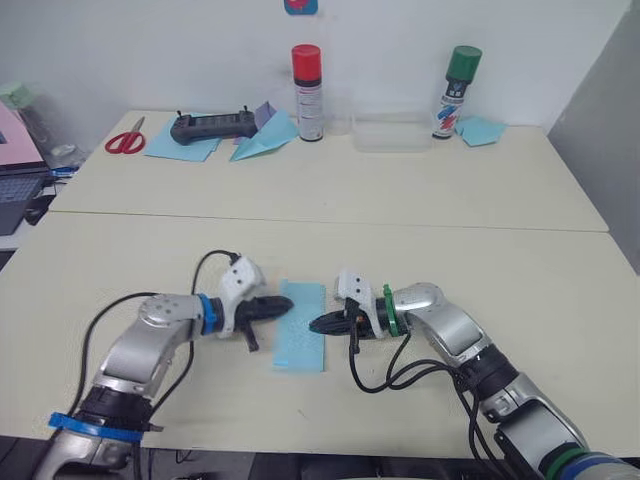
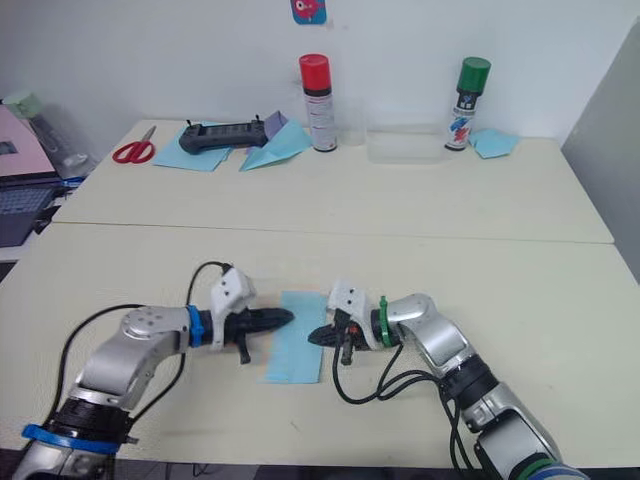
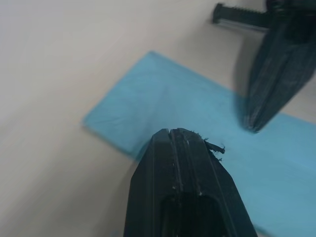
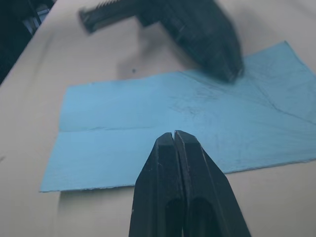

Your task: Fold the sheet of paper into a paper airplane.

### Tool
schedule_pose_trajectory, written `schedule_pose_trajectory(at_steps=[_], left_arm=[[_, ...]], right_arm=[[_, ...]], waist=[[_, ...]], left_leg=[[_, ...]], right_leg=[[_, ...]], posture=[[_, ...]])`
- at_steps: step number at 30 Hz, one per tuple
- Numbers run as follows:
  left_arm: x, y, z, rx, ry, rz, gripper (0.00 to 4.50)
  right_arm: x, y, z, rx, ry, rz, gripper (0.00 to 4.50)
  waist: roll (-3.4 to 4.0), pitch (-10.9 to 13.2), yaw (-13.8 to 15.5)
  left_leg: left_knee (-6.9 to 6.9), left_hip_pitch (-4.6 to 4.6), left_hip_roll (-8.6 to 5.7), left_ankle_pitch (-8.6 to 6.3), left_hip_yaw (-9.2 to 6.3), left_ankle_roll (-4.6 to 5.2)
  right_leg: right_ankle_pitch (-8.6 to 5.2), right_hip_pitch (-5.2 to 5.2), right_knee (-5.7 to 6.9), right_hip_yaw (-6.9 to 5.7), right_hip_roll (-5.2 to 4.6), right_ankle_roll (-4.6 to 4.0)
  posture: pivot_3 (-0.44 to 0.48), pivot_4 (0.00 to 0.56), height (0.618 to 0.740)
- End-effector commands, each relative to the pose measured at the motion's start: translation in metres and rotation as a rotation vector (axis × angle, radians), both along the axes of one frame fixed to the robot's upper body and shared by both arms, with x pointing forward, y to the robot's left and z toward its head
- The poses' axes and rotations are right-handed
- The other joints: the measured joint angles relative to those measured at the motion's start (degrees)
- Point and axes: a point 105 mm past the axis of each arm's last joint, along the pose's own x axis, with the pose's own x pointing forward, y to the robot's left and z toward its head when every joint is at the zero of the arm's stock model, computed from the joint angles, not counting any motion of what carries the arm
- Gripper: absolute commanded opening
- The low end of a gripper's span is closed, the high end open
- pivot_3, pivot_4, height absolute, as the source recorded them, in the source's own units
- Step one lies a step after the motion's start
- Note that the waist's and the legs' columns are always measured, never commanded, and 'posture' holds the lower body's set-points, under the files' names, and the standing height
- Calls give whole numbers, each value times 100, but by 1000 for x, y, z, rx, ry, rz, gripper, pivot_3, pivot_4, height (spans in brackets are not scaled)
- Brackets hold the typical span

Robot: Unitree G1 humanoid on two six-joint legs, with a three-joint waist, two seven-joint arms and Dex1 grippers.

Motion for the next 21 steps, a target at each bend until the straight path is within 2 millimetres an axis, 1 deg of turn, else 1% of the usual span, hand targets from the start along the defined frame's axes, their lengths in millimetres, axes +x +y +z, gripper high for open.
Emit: schedule_pose_trajectory(at_steps=[1, 2, 3, 4, 5, 8, 12, 17, 18, 20, 21], left_arm=[[8, 13, 31, -15, -81, 2, 256], [7, 16, 36, 0, -90, -17, 537], [6, 18, 40, 13, -98, -43, 675], [3, 17, 41, 27, -100, -75, 954], [0, 14, 40, 48, -103, -115, 1340], [-2, 14, 28, 117, -105, -157, 2261], [2, 21, 13, 178, -108, -142, 3509], [2, 21, 5, 174, -111, -156, 3509], [1, 20, 4, 164, -108, -159, 3108], [-5, 18, 4, 149, -92, -190, 2611], [-9, 15, 4, 137, -81, -206, 2277]], right_arm=[[1, -13, -24, -101, 23, -32, 4], [3, -15, -24, -104, 22, -40, 0], [5, -17, -24, -101, 21, -50, 0], [7, -18, -22, -94, 19, -65, 0], [11, -20, -21, -86, 13, -83, 0], [16, -22, -17, -72, 10, -104, 0], [17, -20, -13, -47, 15, -123, 0], [16, -19, -12, -45, 12, -126, 0], [16, -19, -12, -45, 13, -126, 0], [15, -20, -12, -45, 14, -128, 0], [15, -21, -12, -46, 14, -130, 0]], waist=[[1, 1, -8], [1, 1, -8], [1, 1, -9], [1, 1, -11], [3, 2, -12], [4, 3, -10], [4, 3, -6], [3, 3, 4], [3, 3, 10], [3, 3, 15], [4, 4, 17]], left_leg=[[-2, 1, -1, 0, 1, 0], [-4, 0, -1, 0, 1, 0], [-4, 0, -1, 0, 2, 0], [-5, 0, -1, 0, 3, -1], [-5, 0, -1, 0, 3, 0], [-5, 3, -2, 0, 4, -1], [-2, 6, -2, 2, 4, 0], [-1, 2, -2, 2, 4, 0], [-1, 2, -2, 2, 4, 0], [-1, 1, -2, 2, 4, 0], [-2, 0, -2, 2, 4, 0]], right_leg=[[-1, 0, 0, 0, 0, -1], [-1, -1, -1, 0, 0, -1], [-1, 0, -1, 1, -1, -1], [-1, 0, -1, 1, -1, -1], [-1, 0, -2, 2, -2, -1], [-1, 2, -2, 2, -3, -2], [3, 5, 0, 4, -3, -5], [4, 2, 0, 3, -3, -4], [4, 2, 0, 3, -3, -4], [4, 1, 0, 2, -3, -4], [4, 0, 0, 3, -3, -4]], posture=[[0, 150, 740], [0, 150, 740], [0, 150, 740], [0, 150, 740], [0, 150, 740], [0, 150, 740], [0, 150, 740], [0, 150, 740], [0, 150, 740], [0, 150, 740], [0, 150, 740]])
